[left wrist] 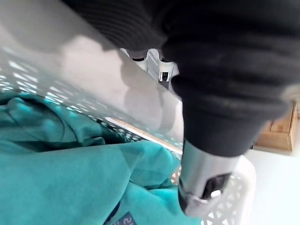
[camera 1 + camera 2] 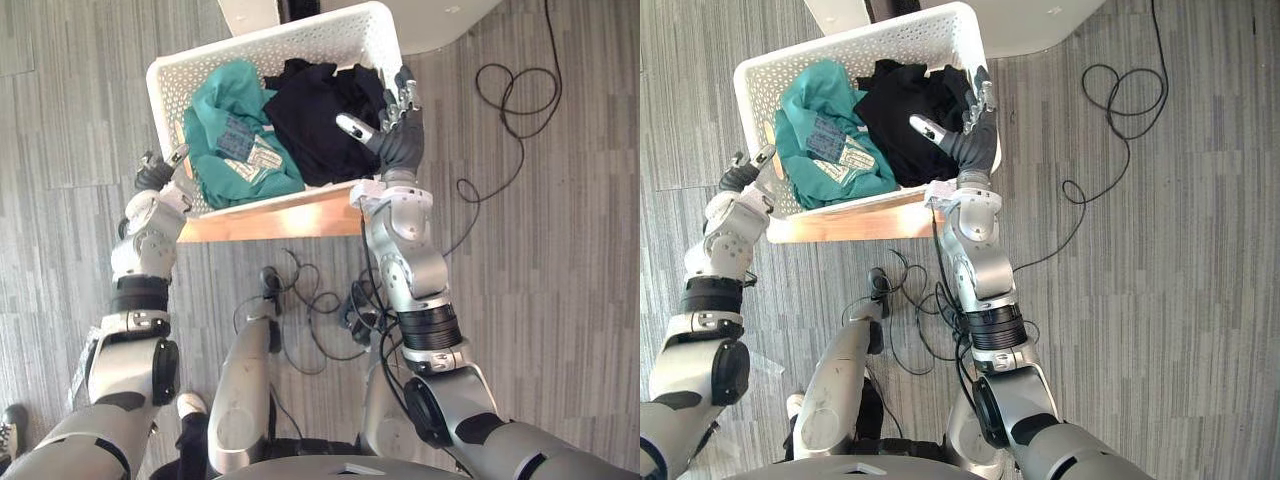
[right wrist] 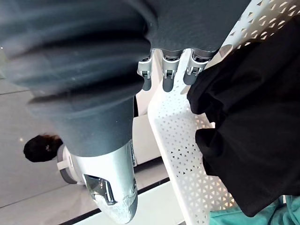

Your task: Pick up the laundry basket with both hands and put the clothes into the washing machine.

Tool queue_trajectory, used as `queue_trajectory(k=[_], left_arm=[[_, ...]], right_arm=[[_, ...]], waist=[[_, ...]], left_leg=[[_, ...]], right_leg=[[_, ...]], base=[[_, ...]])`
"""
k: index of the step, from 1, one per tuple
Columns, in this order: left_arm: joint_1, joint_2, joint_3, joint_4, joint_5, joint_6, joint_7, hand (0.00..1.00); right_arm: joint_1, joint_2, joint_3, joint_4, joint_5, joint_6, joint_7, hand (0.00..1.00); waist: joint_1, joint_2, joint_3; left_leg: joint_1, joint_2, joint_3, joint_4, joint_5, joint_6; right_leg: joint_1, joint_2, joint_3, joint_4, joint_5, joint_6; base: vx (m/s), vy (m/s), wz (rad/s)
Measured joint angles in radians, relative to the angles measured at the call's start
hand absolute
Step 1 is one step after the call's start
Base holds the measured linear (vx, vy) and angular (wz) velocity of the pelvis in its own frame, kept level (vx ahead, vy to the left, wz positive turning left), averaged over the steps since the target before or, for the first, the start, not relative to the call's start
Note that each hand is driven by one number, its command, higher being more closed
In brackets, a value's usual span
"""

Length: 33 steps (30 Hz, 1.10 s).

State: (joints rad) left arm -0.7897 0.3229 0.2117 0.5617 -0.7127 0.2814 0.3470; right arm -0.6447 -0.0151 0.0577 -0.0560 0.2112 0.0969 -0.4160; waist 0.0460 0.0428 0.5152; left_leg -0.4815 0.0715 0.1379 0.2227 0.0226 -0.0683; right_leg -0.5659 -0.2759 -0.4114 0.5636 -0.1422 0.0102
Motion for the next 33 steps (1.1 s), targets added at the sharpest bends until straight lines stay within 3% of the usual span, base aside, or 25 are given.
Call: queue_trajectory(k=[4, 11, 15, 17, 23, 30, 33], left_arm=[[-0.083, 0.075, -0.083, 0.096, -0.01, 0.047, -0.101, 0.0], [-0.138, 0.113, -0.177, 0.154, 0.001, 0.06, -0.188, 0.0], [-0.171, 0.135, -0.179, 0.186, 0.033, 0.06, -0.212, 0.0], [-0.193, 0.136, -0.172, 0.208, 0.062, 0.06, -0.222, 0.0], [-0.201, 0.124, -0.091, 0.214, 0.089, 0.054, -0.238, 0.0], [-0.188, 0.088, 0.033, 0.208, 0.089, 0.028, -0.242, 0.0], [-0.185, 0.076, 0.093, 0.205, 0.089, 0.02, -0.238, 0.0]], right_arm=[[0.015, 0.0, -0.004, -0.005, 0.029, -0.007, 0.017, 0.0], [0.049, -0.001, -0.019, -0.006, 0.059, -0.029, 0.06, 0.0], [0.039, -0.014, -0.012, -0.005, 0.056, -0.027, 0.1, 0.0], [0.026, -0.024, -0.019, -0.003, 0.049, -0.015, 0.109, 0.0], [-0.196, -0.034, -0.129, 0.091, -0.062, 0.077, 0.106, 0.0], [-0.356, -0.034, -0.193, 0.145, -0.094, 0.097, 0.1, 0.0], [-0.424, -0.037, -0.238, 0.257, -0.092, 0.11, 0.113, 0.0]], waist=[[0.005, 0.0, 0.0], [0.006, 0.0, 0.0], [0.007, 0.0, 0.0], [0.008, 0.0, 0.0], [0.007, 0.0, 0.0], [0.011, 0.0, 0.0], [0.007, 0.0, -0.001]], left_leg=[[-0.012, 0.007, 0.015, -0.02, 0.015, -0.006], [-0.024, 0.022, 0.05, -0.041, 0.03, -0.008], [-0.026, 0.027, 0.073, -0.059, 0.039, -0.002], [-0.028, 0.03, 0.081, -0.066, 0.044, -0.001], [-0.039, 0.04, 0.107, -0.056, 0.046, 0.002], [-0.046, 0.058, 0.124, -0.051, 0.046, 0.002], [-0.053, 0.064, 0.126, -0.048, 0.046, 0.002]], right_leg=[[-0.025, 0.015, 0.014, -0.019, 0.02, -0.01], [-0.04, 0.044, 0.037, -0.082, 0.073, -0.012], [-0.051, 0.058, 0.052, -0.114, 0.097, -0.012], [-0.056, 0.065, 0.06, -0.128, 0.111, -0.01], [-0.065, 0.08, 0.075, -0.16, 0.143, -0.012], [-0.064, 0.108, 0.094, -0.201, 0.175, -0.015], [-0.064, 0.116, 0.095, -0.216, 0.184, -0.018]], base=[[-0.02, -0.057, -0.11], [-0.01, -0.024, -0.15], [0.0, -0.015, -0.19], [0.01, -0.014, -0.12], [0.02, -0.011, -0.12], [0.02, -0.019, -0.11], [0.01, -0.015, -0.04]])
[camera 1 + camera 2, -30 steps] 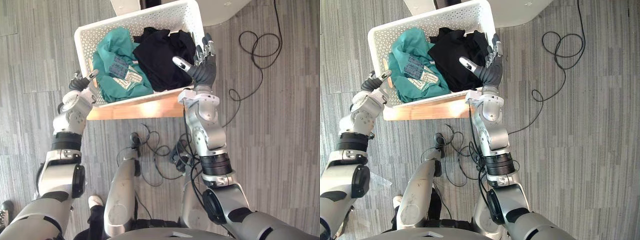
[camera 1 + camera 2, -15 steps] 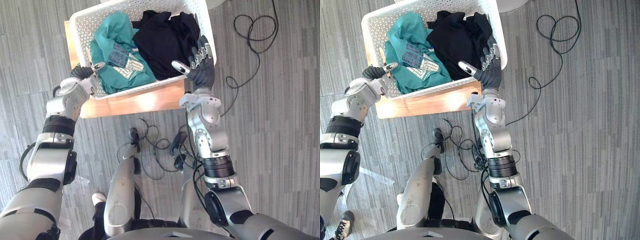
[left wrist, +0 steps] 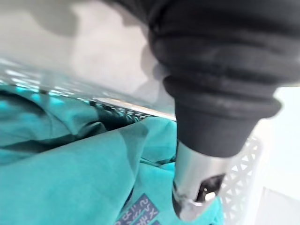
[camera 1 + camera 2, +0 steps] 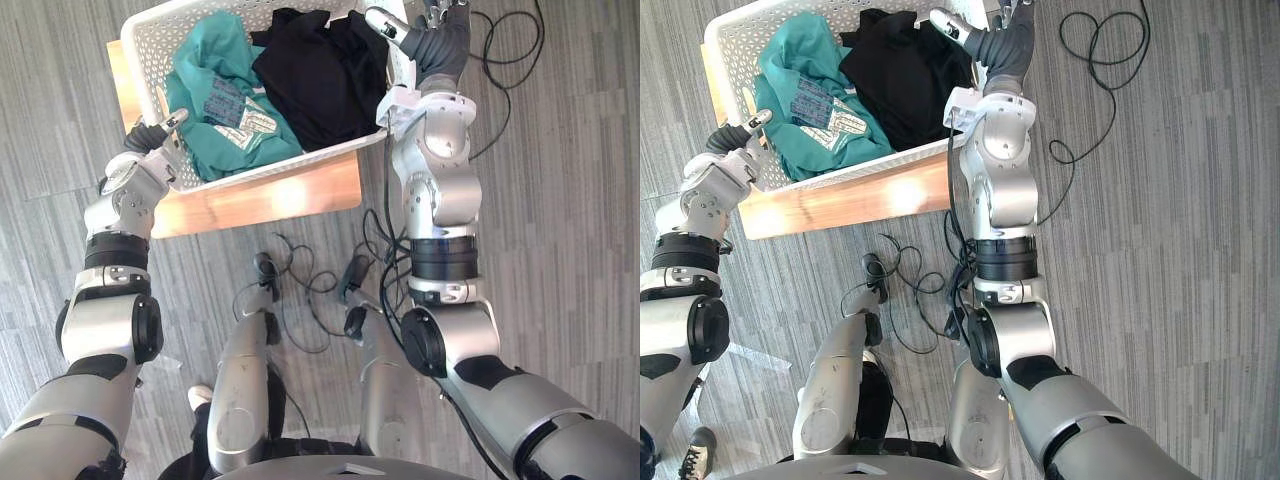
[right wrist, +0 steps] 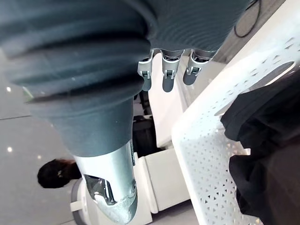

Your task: Pick up the laundry basket with both hands and put the clothes into the washing machine.

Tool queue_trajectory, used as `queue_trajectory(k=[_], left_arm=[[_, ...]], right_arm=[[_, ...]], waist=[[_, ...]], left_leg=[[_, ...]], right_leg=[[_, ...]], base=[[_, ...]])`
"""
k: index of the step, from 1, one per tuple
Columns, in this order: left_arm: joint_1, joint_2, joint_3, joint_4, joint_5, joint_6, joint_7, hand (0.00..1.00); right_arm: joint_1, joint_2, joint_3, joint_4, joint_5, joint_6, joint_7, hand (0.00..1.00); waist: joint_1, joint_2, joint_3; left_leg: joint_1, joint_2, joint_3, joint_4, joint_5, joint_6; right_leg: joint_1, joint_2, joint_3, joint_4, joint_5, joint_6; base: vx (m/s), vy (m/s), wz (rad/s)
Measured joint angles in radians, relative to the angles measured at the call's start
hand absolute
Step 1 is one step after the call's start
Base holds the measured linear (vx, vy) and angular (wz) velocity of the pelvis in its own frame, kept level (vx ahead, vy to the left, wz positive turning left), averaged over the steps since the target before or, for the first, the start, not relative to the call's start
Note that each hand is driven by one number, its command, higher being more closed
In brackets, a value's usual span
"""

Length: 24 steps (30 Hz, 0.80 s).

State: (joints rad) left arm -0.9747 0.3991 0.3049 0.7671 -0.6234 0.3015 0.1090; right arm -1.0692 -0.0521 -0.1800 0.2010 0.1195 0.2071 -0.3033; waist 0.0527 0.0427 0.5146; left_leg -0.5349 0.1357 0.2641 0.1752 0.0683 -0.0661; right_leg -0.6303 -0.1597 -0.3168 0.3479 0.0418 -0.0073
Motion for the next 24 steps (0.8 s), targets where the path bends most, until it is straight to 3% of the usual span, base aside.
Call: queue_trajectory(k=[6, 10, 20, 24], left_arm=[[-0.004, -0.015, 0.05, -0.003, 0.006, -0.042, -0.021, 0.0], [-0.006, -0.016, 0.05, 0.008, 0.019, -0.079, -0.034, 0.0], [-0.031, -0.008, 0.048, 0.07, 0.018, -0.129, -0.06, 0.0], [-0.033, 0.016, 0.046, 0.082, 0.018, -0.125, -0.069, 0.0]], right_arm=[[-0.143, -0.115, -0.051, 0.306, 0.065, 0.025, 0.164, 0.0], [-0.185, -0.213, -0.005, 0.464, 0.122, 0.03, 0.288, 0.0], [-0.246, -0.313, 0.217, 0.6, 0.13, 0.012, 0.348, 0.0], [-0.248, -0.312, 0.257, 0.605, 0.11, 0.015, 0.365, 0.0]], waist=[[-0.002, 0.0, 0.0], [-0.003, 0.0, 0.0], [-0.002, 0.001, -0.001], [-0.004, 0.002, -0.001]], left_leg=[[-0.027, 0.013, -0.015, 0.015, 0.0, 0.0], [-0.033, 0.016, -0.023, 0.014, 0.004, 0.0], [-0.033, 0.016, -0.029, -0.008, 0.021, -0.003], [-0.033, 0.018, -0.024, -0.008, 0.021, -0.003]], right_leg=[[0.0, 0.02, -0.006, -0.03, 0.02, -0.004], [0.0, 0.021, -0.021, -0.031, 0.02, -0.004], [0.0, 0.026, -0.025, -0.043, 0.022, -0.008], [0.0, 0.029, -0.024, -0.049, 0.025, -0.012]], base=[[0.0, -0.005, 0.0], [0.03, -0.033, 0.05], [0.02, -0.023, 0.01], [0.02, -0.036, -0.04]])
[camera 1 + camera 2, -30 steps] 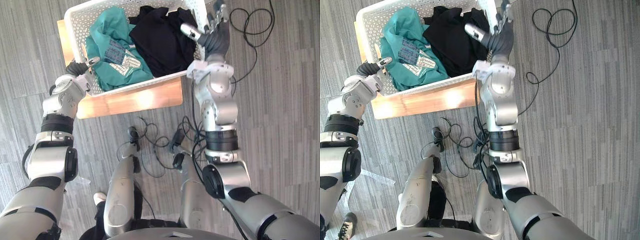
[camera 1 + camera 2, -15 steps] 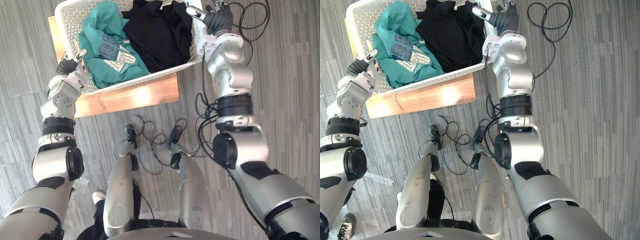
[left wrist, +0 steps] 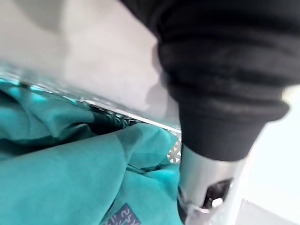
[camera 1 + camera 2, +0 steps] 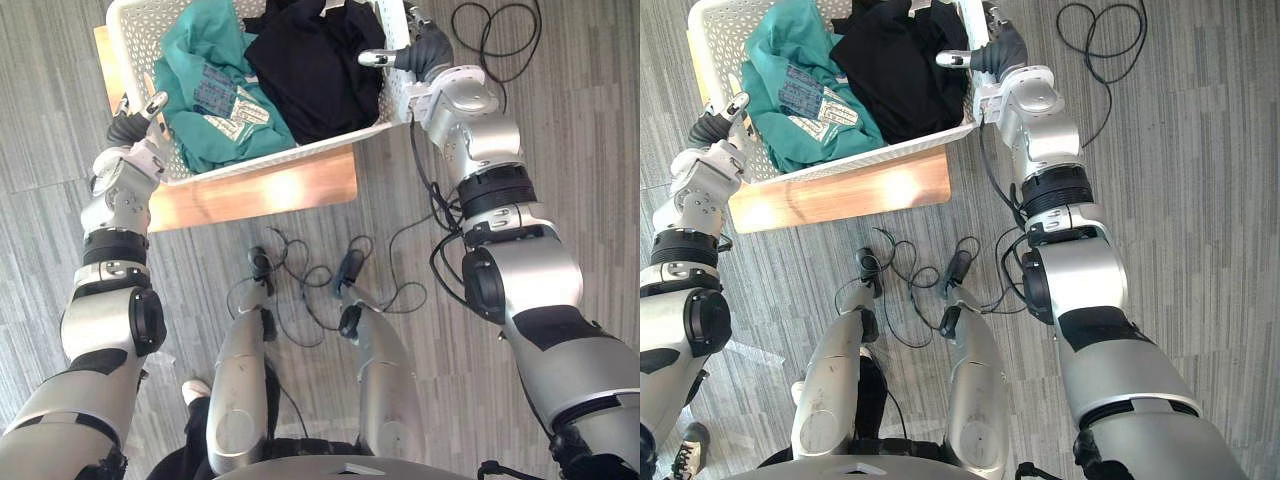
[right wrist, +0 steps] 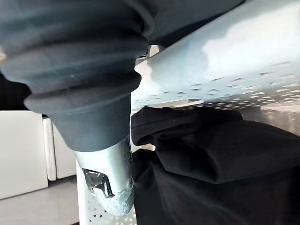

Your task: Pick up the laundry basket with both hands and put the clothes into the washing machine.

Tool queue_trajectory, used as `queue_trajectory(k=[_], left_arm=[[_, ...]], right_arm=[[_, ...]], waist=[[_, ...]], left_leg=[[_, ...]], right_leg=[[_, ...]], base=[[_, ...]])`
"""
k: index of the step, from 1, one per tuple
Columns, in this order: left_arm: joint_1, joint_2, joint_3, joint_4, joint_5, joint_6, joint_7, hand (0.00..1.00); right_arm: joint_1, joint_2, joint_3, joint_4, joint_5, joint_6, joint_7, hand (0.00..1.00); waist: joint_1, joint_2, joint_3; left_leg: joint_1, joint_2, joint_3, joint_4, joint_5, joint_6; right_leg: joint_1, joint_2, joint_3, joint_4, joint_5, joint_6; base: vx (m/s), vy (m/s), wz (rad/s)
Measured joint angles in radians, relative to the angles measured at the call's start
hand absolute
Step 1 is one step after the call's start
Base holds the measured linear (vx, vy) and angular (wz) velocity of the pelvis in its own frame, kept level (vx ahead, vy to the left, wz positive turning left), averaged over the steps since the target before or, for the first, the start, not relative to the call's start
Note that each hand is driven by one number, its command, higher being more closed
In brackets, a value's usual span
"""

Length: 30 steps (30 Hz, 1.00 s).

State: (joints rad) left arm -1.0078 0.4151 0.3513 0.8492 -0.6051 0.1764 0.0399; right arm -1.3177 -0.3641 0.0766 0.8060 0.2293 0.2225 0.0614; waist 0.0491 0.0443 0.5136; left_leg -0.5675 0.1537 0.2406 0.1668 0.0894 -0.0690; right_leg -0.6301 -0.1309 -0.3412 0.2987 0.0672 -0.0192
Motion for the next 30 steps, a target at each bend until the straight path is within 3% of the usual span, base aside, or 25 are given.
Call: queue_trajectory(k=[3, 7, 8, 9, 10, 13, 23, 30], left_arm=[[-0.001, 0.004, -0.004, 0.0, 0.0, 0.001, -0.002, 0.0], [-0.02, 0.012, -0.032, 0.0, 0.033, 0.014, -0.02, 0.0], [-0.025, 0.015, -0.041, 0.0, 0.042, 0.016, -0.02, 1.0], [-0.031, 0.018, -0.046, 0.0, 0.053, 0.021, -0.021, 1.0], [-0.037, 0.018, -0.051, -0.001, 0.073, 0.023, -0.021, 1.0], [-0.055, 0.018, -0.078, -0.005, 0.121, 0.032, -0.016, 1.0], [0.005, -0.007, -0.122, -0.167, 0.314, 0.05, 0.111, 1.0], [0.131, -0.04, -0.072, -0.35, 0.317, 0.052, 0.157, 1.0]], right_arm=[[0.0, 0.0, 0.004, 0.0, -0.009, 0.002, 0.008, 0.0], [0.0, 0.001, 0.004, 0.0, -0.128, 0.027, 0.023, 0.0], [0.0, 0.003, -0.005, 0.0, -0.141, 0.028, 0.023, 0.0], [0.0, 0.004, -0.012, 0.0, -0.16, 0.028, 0.022, 0.0], [0.0, 0.008, -0.029, 0.0, -0.164, 0.032, 0.021, 1.0], [0.0, 0.016, -0.071, 0.0, -0.196, 0.046, 0.017, 1.0], [0.021, 0.058, -0.208, -0.015, -0.186, 0.07, -0.05, 1.0], [0.165, 0.131, -0.247, -0.311, -0.133, 0.093, -0.13, 1.0]], waist=[[0.004, 0.0, 0.0], [0.011, 0.0, 0.0], [0.012, 0.0, 0.0], [0.012, 0.001, 0.0], [0.012, 0.002, -0.001], [0.013, 0.003, -0.002], [0.026, 0.003, -0.001], [0.027, 0.003, -0.001]], left_leg=[[0.0, 0.002, 0.002, 0.0, 0.0, 0.0], [-0.002, 0.003, -0.003, -0.011, 0.009, -0.003], [-0.002, 0.003, -0.006, -0.014, 0.011, -0.004], [-0.004, 0.003, -0.012, -0.015, 0.014, -0.006], [-0.006, 0.003, -0.018, -0.017, 0.018, -0.007], [-0.006, 0.001, -0.025, -0.035, 0.033, -0.01], [-0.007, -0.001, -0.033, -0.054, 0.044, -0.01], [-0.004, 0.002, -0.013, -0.054, 0.044, -0.01]], right_leg=[[0.001, 0.003, 0.0, -0.007, 0.004, -0.004], [0.001, 0.008, -0.002, -0.016, 0.008, -0.007], [0.002, 0.009, -0.003, -0.017, 0.008, -0.007], [0.002, 0.011, -0.004, -0.019, 0.008, -0.008], [0.003, 0.013, -0.007, -0.02, 0.008, -0.008], [0.003, 0.013, -0.015, -0.023, 0.008, -0.008], [0.002, 0.016, -0.024, -0.031, 0.008, -0.009], [0.001, 0.02, -0.014, -0.045, 0.014, -0.01]], base=[[0.03, -0.033, -0.03], [0.03, -0.039, 0.02], [0.03, -0.045, 0.09], [0.03, -0.059, 0.1], [0.02, -0.051, 0.11], [0.02, -0.05, 0.09], [0.03, -0.047, 0.02], [0.04, -0.04, -0.05]])
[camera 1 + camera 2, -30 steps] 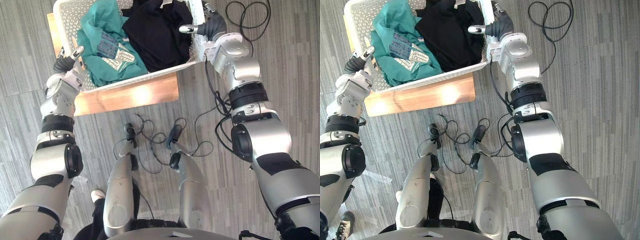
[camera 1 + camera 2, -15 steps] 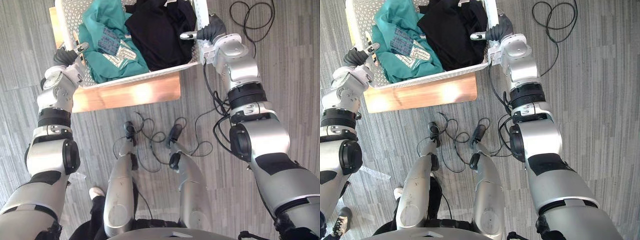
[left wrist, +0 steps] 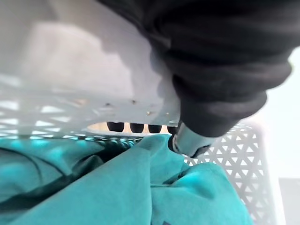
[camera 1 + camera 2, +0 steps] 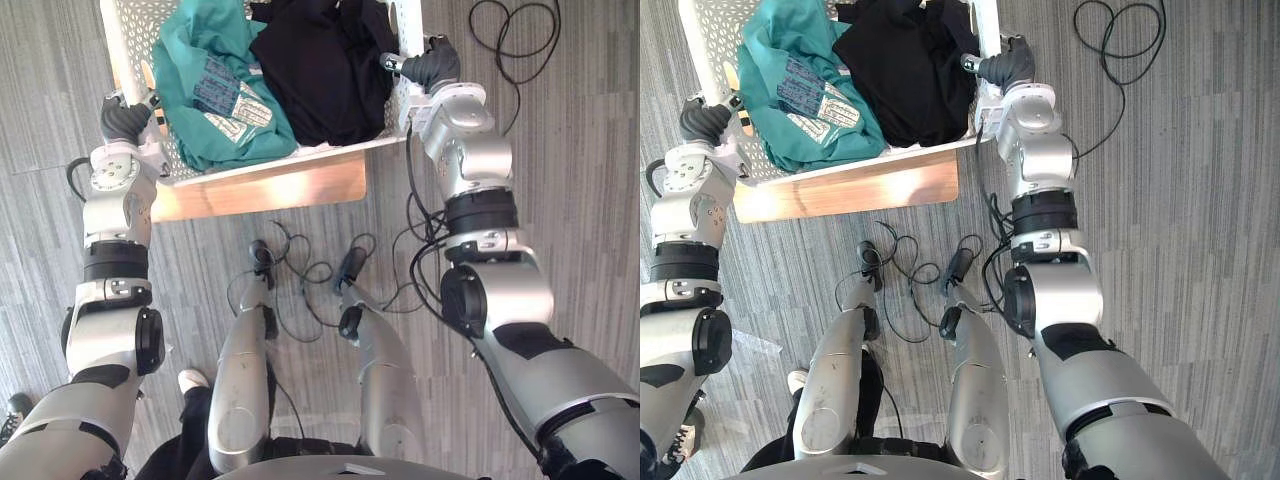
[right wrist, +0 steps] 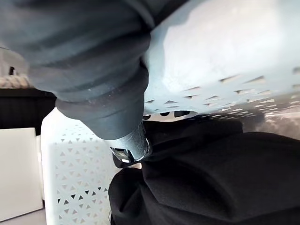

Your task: Pick up the laundry basket with both hands and put the clothes into the washing machine.

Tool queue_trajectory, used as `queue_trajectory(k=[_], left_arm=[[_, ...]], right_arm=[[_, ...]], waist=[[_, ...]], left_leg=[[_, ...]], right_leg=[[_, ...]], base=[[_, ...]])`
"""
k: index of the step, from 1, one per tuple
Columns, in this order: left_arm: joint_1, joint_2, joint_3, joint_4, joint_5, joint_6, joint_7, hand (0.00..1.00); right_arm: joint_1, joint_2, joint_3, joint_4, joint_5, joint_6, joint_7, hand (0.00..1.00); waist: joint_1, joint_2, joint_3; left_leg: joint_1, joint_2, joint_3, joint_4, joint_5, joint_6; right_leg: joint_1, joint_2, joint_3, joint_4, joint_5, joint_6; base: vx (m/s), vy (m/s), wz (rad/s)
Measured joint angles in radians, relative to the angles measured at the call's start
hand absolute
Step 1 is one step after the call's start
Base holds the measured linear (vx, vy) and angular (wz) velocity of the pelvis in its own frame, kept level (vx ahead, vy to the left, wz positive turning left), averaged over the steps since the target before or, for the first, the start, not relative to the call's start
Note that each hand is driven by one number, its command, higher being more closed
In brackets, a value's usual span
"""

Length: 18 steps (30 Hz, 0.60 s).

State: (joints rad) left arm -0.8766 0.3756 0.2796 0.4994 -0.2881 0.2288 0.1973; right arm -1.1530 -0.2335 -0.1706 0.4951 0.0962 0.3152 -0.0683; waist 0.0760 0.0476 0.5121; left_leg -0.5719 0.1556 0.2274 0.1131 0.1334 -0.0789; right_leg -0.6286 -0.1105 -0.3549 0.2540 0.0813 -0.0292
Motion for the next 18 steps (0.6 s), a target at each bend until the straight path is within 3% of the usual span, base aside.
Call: queue_trajectory(k=[7, 11, 12, 13, 18], left_arm=[[0.261, -0.084, -0.015, -0.305, -0.045, -0.014, 0.017, 1.0], [0.504, -0.137, -0.063, -0.497, -0.081, -0.034, 0.015, 1.0], [0.619, -0.165, -0.091, -0.548, -0.082, -0.044, 0.015, 1.0], [0.741, -0.193, -0.118, -0.565, -0.084, -0.06, 0.015, 1.0], [1.034, -0.231, -0.191, -0.596, -0.104, -0.079, 0.015, 1.0]], right_arm=[[0.405, 0.032, 0.027, -0.519, 0.088, -0.007, -0.071, 1.0], [0.708, 0.037, 0.052, -0.748, 0.1, -0.049, -0.074, 1.0], [0.821, 0.042, 0.067, -0.795, 0.099, -0.059, -0.067, 1.0], [0.933, 0.046, 0.089, -0.8, 0.096, -0.088, -0.054, 1.0], [1.142, 0.065, 0.117, -0.768, 0.051, -0.106, 0.019, 1.0]], waist=[[0.002, 0.001, 0.0], [-0.002, 0.002, -0.003], [-0.002, 0.002, -0.025], [-0.005, -0.001, -0.112], [-0.043, 0.008, -0.232]], left_leg=[[0.131, -0.006, 0.025, -0.03, -0.014, 0.01], [0.223, -0.002, 0.035, 0.014, -0.075, 0.014], [0.252, 0.007, 0.043, 0.06, -0.12, 0.012], [0.231, 0.019, 0.049, 0.115, -0.173, 0.006], [0.299, 0.075, 0.101, 0.283, -0.312, -0.002]], right_leg=[[0.109, -0.004, 0.011, 0.0, -0.009, 0.013], [0.209, -0.009, 0.016, 0.018, -0.05, 0.025], [0.246, -0.007, 0.025, 0.031, -0.073, 0.034], [0.234, -0.004, 0.044, 0.055, -0.107, 0.039], [0.282, 0.046, 0.145, 0.119, -0.166, 0.053]], base=[[0.07, -0.021, -0.04], [0.08, -0.004, -0.05], [0.08, -0.001, -0.22], [0.1, -0.003, -0.26], [0.16, 0.018, -0.57]])
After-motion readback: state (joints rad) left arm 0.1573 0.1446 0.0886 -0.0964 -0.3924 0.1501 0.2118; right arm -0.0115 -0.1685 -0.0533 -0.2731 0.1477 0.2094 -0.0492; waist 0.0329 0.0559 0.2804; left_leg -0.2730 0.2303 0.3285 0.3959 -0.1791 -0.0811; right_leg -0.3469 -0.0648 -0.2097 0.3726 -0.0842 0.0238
